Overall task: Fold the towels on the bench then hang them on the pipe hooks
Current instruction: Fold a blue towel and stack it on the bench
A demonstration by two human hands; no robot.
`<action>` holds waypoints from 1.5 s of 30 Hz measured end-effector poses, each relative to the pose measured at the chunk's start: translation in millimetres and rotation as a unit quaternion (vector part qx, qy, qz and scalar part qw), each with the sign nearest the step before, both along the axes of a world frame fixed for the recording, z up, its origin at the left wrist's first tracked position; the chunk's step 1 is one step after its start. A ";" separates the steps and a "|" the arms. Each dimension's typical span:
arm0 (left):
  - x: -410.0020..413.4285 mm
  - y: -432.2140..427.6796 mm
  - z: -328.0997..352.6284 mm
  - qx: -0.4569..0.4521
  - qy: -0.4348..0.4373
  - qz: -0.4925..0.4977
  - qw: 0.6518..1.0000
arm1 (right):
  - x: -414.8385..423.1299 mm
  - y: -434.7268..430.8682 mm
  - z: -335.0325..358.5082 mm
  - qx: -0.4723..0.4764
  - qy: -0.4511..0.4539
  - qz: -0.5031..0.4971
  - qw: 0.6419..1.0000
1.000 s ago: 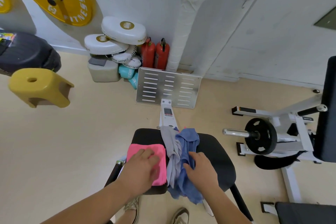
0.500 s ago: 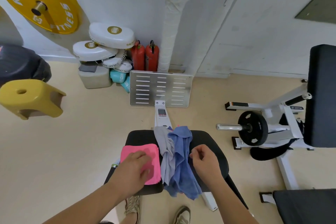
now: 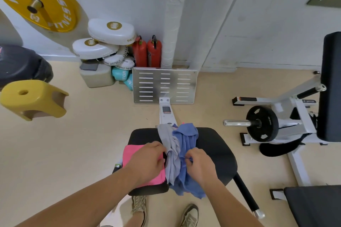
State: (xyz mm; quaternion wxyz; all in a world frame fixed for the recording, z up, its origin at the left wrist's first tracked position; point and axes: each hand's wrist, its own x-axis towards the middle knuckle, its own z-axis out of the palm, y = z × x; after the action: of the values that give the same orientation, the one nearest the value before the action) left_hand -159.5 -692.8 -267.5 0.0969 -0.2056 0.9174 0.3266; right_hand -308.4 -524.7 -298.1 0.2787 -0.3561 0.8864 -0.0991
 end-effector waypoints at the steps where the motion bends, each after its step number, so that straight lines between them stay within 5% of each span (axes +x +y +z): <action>1: -6.6 -0.6 -2.7 0.005 -0.002 0.001 1.000 | -1.4 3.0 2.5 -0.012 -0.017 -0.007 1.000; 10: -111.0 -12.9 -51.4 0.080 -0.094 0.012 0.992 | -42.1 36.2 6.8 -0.002 -0.054 0.000 0.999; 19: -147.3 -20.8 -105.6 0.048 -0.175 0.070 0.981 | -75.4 22.2 0.3 0.094 -0.054 -0.024 0.994; 23: -148.8 -11.0 -82.0 0.108 -0.109 0.138 0.978 | -79.2 28.9 -1.0 0.102 -0.097 -0.055 0.988; 27: -142.9 16.1 -29.1 0.224 -0.013 0.155 0.962 | -69.8 38.9 14.3 -0.041 -0.193 -0.178 0.964; 30: -131.1 38.1 12.2 0.274 0.058 0.135 0.951 | -78.0 38.0 45.0 -0.133 -0.149 -0.112 0.973; 39: -97.1 94.5 139.2 0.233 0.207 0.140 0.940 | -92.4 86.7 183.8 -0.196 -0.062 0.066 0.976; 45: -83.2 138.3 193.8 0.197 0.165 0.102 0.961 | -121.5 121.0 266.0 -0.283 -0.091 -0.028 0.954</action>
State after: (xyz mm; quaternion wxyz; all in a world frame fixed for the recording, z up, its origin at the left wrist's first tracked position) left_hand -242.6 -554.6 -73.7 -0.0512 -0.2177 0.8122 0.5388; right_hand -430.0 -403.8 -32.1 0.2429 -0.3846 0.8026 -0.3859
